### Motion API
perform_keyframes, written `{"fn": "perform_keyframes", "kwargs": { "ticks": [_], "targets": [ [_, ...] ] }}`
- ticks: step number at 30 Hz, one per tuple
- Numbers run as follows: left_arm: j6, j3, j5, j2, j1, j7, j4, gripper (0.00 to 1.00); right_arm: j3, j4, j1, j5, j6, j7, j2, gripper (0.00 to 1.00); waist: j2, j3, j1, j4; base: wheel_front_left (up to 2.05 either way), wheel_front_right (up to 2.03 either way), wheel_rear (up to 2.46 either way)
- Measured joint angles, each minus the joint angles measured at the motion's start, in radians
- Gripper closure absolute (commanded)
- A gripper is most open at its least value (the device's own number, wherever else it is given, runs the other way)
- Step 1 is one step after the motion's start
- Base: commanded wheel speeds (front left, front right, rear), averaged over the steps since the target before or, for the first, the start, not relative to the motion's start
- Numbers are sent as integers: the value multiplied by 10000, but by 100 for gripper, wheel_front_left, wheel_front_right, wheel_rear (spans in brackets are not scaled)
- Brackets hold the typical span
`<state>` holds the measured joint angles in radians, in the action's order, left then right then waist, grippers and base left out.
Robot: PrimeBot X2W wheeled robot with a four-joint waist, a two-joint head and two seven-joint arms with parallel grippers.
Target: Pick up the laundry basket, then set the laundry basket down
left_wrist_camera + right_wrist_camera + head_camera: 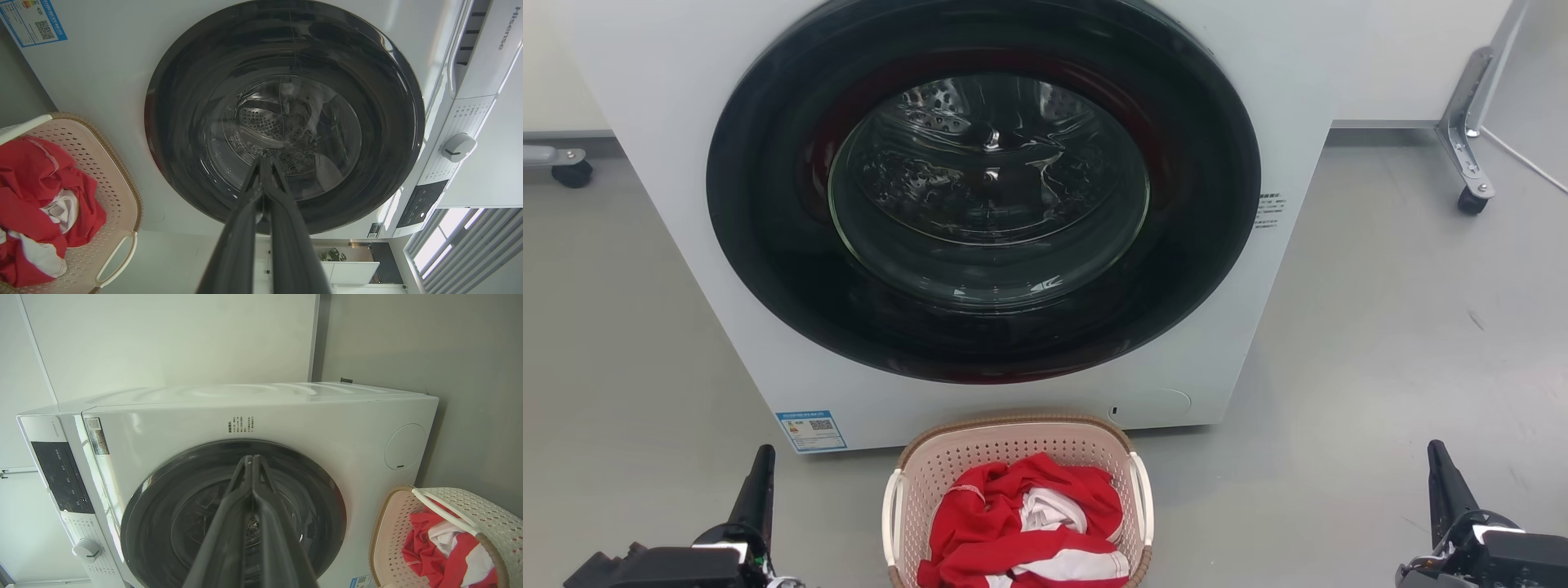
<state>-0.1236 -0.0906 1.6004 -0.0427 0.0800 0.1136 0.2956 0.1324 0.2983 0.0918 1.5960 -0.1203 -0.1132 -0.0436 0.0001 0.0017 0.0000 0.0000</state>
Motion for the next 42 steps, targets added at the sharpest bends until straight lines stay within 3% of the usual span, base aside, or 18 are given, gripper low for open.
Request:
{"fn": "perform_keyframes", "kwargs": {
  "ticks": [42],
  "targets": [
    [0, 0, 0, 2, 0, 0, -2, 100, 0, -2, 0, 10, -2, 0, 0, 100, 0, 1, 0, 0, 0, 0, 0]
  ]
}}
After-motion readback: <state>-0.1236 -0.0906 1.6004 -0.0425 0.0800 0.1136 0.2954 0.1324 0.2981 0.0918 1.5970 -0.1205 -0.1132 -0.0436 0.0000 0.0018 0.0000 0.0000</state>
